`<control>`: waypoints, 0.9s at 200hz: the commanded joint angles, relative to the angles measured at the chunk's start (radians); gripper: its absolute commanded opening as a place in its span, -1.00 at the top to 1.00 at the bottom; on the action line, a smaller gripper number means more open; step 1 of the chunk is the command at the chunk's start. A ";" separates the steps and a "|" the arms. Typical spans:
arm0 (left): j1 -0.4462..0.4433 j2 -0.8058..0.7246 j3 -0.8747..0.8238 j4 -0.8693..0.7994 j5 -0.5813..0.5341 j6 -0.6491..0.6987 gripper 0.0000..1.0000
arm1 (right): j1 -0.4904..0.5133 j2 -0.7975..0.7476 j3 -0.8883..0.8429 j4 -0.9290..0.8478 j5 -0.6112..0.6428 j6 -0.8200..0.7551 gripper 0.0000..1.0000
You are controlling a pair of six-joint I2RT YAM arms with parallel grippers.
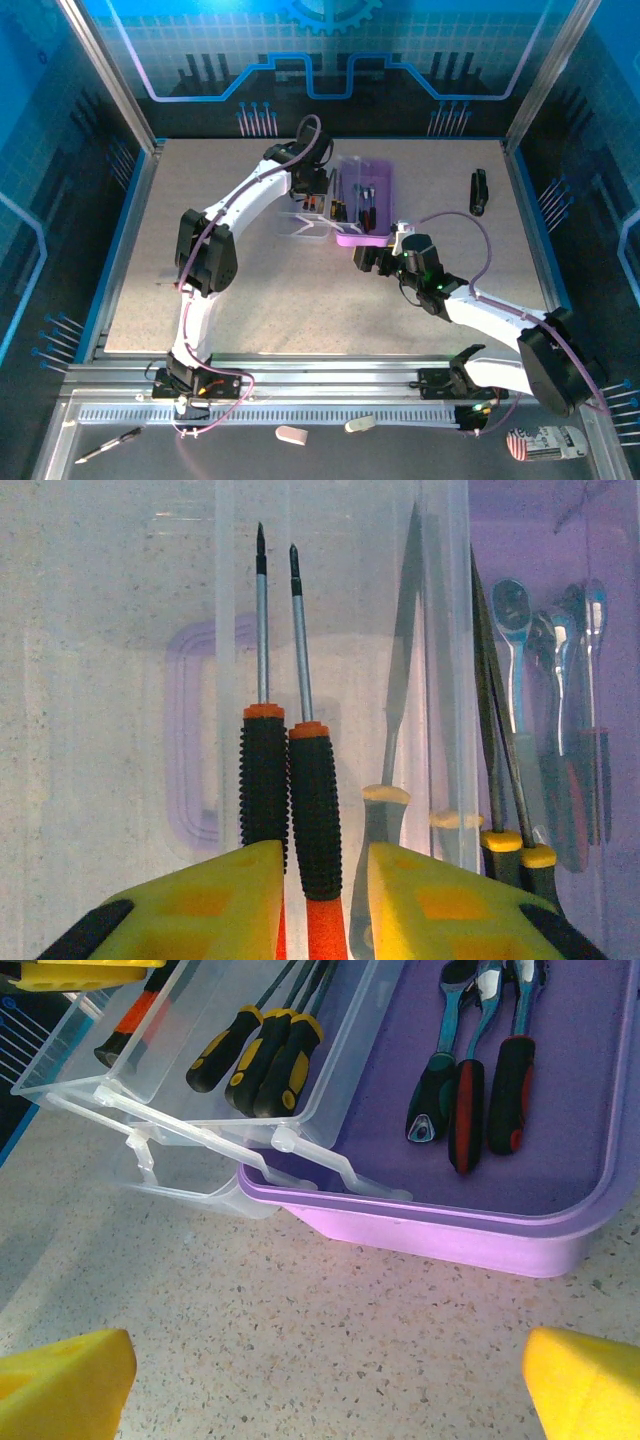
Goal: Pack the tool kit
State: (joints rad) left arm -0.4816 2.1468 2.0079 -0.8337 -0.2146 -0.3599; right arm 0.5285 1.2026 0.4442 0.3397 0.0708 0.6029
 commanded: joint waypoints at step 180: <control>0.535 -1.142 -1.228 0.182 -0.088 -0.679 -0.99 | 0.065 0.063 0.068 -0.064 0.077 -0.051 -0.99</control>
State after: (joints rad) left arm -0.0616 1.0744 0.8661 -0.6121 -0.3000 -0.7952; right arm 0.5640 1.2472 0.4690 0.2951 0.1112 0.5827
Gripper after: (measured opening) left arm 0.992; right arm 0.996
